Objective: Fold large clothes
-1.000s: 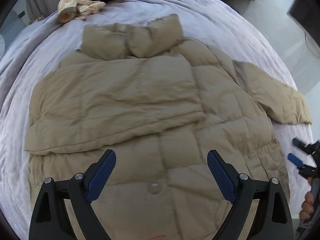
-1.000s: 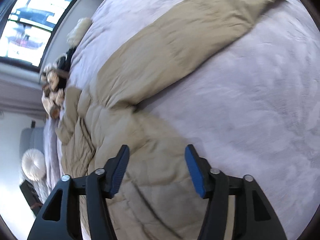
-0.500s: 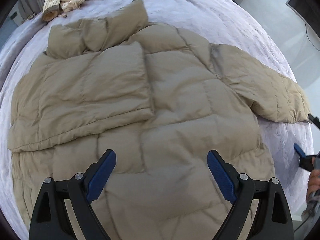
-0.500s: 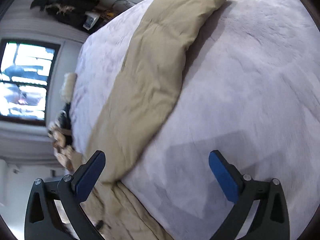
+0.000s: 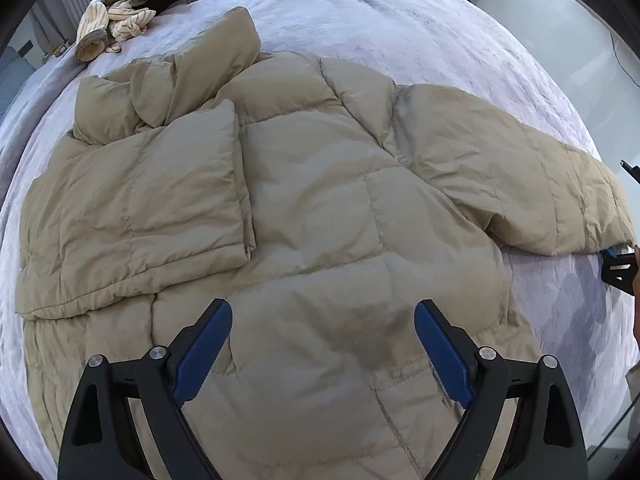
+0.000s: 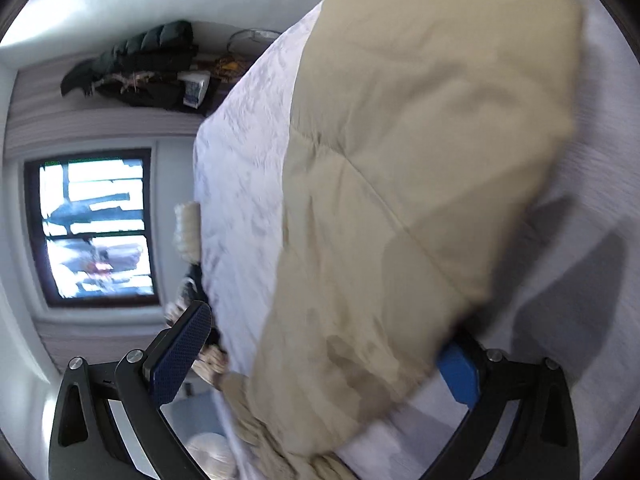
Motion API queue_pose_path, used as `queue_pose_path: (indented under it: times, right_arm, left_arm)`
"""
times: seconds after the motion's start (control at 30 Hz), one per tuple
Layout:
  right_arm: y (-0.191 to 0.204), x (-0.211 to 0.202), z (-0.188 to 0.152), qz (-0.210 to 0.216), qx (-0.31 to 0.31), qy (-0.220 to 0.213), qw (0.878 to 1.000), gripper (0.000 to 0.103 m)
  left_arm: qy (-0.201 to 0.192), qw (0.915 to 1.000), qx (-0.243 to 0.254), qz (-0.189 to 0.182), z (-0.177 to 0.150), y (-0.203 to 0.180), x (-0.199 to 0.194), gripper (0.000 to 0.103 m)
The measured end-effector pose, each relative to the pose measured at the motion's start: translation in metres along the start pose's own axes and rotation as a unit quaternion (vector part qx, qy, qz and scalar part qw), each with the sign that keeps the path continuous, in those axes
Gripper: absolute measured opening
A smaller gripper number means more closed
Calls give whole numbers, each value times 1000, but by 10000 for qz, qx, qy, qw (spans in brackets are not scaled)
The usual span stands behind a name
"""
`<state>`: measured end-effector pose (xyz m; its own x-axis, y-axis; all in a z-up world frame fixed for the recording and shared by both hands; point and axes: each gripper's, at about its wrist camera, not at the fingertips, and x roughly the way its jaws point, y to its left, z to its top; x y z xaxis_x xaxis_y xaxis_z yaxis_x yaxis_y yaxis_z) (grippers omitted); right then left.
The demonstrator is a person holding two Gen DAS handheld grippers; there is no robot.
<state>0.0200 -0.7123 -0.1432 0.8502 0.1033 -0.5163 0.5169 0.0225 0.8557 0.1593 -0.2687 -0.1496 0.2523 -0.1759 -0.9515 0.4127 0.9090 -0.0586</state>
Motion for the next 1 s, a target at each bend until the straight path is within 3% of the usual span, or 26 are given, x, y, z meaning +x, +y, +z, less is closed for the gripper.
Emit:
queue_pose_path:
  times: [0.1, 0.13, 0.17, 0.2, 0.23, 0.27, 0.47, 0.63, 0.73, 0.8, 0.9, 1.0]
  right_arm:
    - [6, 7, 3, 40, 73, -90, 9999, 100]
    - [8, 8, 3, -4, 74, -102, 9999, 90]
    - [8, 8, 3, -104, 81, -69, 9999, 64]
    - [8, 10, 4, -240, 109, -2, 9997, 50]
    - [6, 9, 5, -267, 129, 61, 9995, 27]
    - [8, 11, 8, -221, 93, 114, 9996, 12]
    - [66, 11, -14, -241, -1085, 125, 9937, 8]
    - [140, 26, -61, -190, -2279, 288, 9731, 8]
    - [186, 45, -108, -176, -3111, 491, 9489, 8]
    - [216, 62, -150, -153, -3755, 673, 9243, 8]
    - [248, 86, -221, -118, -4613, 968, 8819, 8]
    - [265, 111, -303, -197, -5467, 1299, 8270, 8]
  left_arm:
    - [-72, 10000, -20, -23, 5, 5, -3, 93]
    - [-96, 9999, -39, -18, 8, 9, -4, 93]
    - [-124, 9999, -96, -19, 9, 14, -5, 93]
    - [-134, 9998, -146, -21, 10, 19, -7, 93]
    - [-149, 9997, -209, -10, 11, 26, -8, 93]
    - [-171, 9995, -255, 15, 11, 31, -8, 93]
    - [-419, 9974, -490, 311, 14, 74, -17, 93]
    - [-503, 9946, -788, 445, 13, 114, -20, 93]
    - [-589, 9921, -989, 495, 10, 142, -27, 93]
    - [-639, 9902, -1119, 530, 6, 162, -32, 93]
    - [-715, 9870, -1304, 609, 0, 195, -39, 93]
    - [-795, 9826, -1549, 653, -7, 228, -46, 93]
